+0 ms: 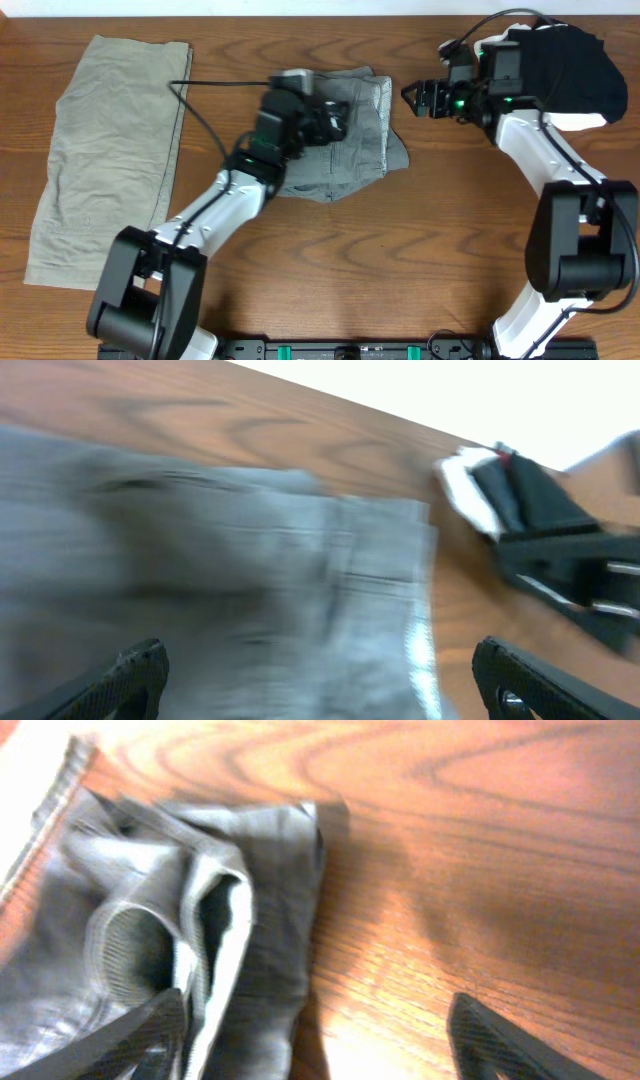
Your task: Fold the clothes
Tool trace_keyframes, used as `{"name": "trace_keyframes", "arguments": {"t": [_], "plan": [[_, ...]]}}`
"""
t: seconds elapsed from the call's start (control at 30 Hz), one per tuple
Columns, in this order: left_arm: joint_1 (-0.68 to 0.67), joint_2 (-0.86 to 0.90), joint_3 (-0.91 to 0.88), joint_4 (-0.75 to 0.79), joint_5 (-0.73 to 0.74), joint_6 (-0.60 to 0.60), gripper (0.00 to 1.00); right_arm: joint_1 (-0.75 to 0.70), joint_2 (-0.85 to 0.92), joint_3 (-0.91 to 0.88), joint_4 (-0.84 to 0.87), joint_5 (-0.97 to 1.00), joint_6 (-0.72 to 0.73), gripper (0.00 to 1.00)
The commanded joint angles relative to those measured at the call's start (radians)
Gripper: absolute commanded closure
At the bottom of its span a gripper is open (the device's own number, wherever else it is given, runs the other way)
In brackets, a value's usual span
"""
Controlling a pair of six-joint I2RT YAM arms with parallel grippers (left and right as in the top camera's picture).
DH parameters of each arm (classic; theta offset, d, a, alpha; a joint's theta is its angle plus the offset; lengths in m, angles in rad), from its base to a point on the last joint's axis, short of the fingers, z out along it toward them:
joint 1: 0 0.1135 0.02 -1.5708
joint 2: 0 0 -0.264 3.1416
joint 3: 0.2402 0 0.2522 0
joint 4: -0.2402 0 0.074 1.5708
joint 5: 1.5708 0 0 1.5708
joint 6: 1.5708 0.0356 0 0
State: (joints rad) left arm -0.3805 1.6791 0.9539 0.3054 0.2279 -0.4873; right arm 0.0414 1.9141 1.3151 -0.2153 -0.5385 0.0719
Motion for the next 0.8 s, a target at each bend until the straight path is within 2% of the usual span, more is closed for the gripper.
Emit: {"name": "trace_keyframes", "arguments": {"t": [0.0,0.1,0.27,0.37,0.63,0.77], "plan": [[0.069,-0.082,0.000,-0.051,-0.004,-0.004,0.02,0.008,0.016,-0.001,-0.034,-0.085,0.009,0.07],[0.131,-0.153,0.000,-0.160,-0.005,0.034,0.02,0.025,0.026,-0.001,-0.070,-0.124,-0.030,0.01],[0.246,-0.270,0.000,-0.366,-0.014,0.089,0.02,0.085,0.046,-0.001,-0.120,-0.111,-0.102,0.01],[0.301,-0.312,0.000,-0.443,-0.016,0.091,0.02,0.138,0.066,-0.001,-0.123,-0.010,-0.114,0.01],[0.338,-0.326,0.000,-0.515,-0.016,0.136,0.02,0.257,0.143,-0.001,-0.074,0.341,-0.070,0.01],[0.338,-0.326,0.000,-0.540,-0.016,0.144,0.02,0.281,0.191,-0.001,-0.008,0.377,-0.064,0.01]]}}
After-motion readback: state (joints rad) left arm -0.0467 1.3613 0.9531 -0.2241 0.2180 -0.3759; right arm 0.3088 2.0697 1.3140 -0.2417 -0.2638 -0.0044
